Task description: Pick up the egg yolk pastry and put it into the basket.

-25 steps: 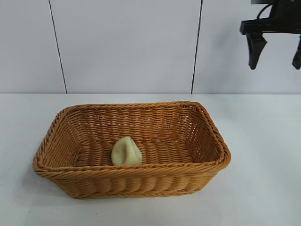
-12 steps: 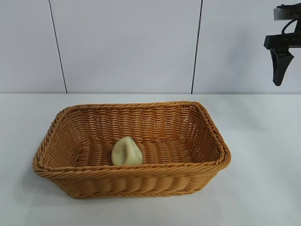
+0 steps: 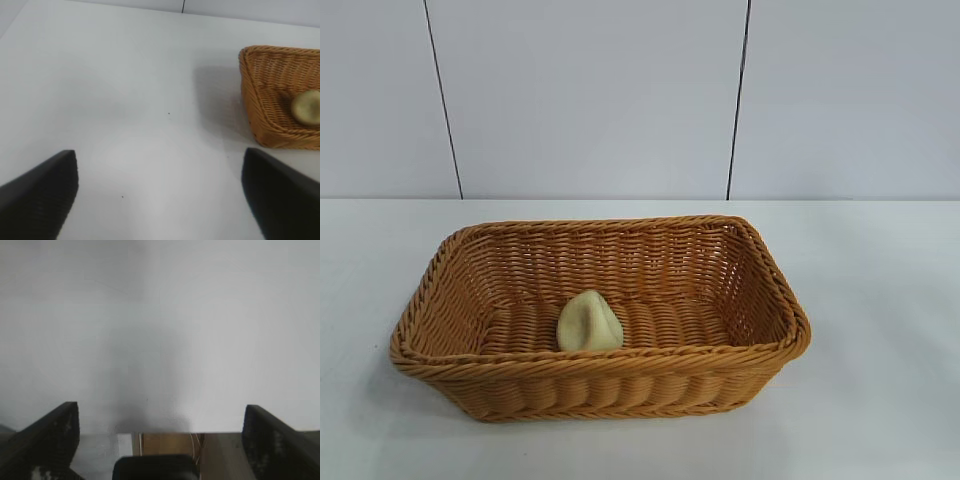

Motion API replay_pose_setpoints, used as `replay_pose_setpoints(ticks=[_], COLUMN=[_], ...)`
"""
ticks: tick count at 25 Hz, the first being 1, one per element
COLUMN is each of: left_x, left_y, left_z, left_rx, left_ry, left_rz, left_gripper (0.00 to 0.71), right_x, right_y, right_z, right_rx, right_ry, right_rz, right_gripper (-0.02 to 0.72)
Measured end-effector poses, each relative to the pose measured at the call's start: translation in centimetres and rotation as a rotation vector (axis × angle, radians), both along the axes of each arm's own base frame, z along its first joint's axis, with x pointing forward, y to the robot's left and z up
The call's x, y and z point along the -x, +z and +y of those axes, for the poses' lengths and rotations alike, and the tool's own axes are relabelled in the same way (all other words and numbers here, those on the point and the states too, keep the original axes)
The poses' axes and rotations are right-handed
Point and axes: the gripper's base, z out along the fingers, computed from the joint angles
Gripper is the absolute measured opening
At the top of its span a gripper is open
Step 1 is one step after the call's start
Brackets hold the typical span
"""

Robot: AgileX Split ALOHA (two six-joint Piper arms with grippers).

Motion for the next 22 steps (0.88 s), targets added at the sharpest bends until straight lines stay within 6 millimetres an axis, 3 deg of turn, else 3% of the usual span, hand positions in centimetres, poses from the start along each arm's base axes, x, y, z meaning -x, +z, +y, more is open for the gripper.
replay_pose_setpoints(ticks=[6, 13, 22], left_x=[0.0, 0.0, 0.0], left_y=[0.0, 0.0, 0.0], left_z=[0.0, 0.0, 0.0], left_rx=[0.000, 0.000, 0.000], left_ry=[0.000, 0.000, 0.000], left_rz=[0.000, 0.000, 0.001], left_gripper=[0.643, 0.643, 0.643], right_x=[7.4, 12.7, 18.2], right_y=[-0.3, 2.4, 3.6], right_z=[0.3, 0.6, 0.8], right_rx=[0.005, 0.014, 0.029], right_ry=[0.002, 0.035, 0.040], right_rz=[-0.229, -0.721, -1.095], right_gripper=[0.637, 0.637, 0.637])
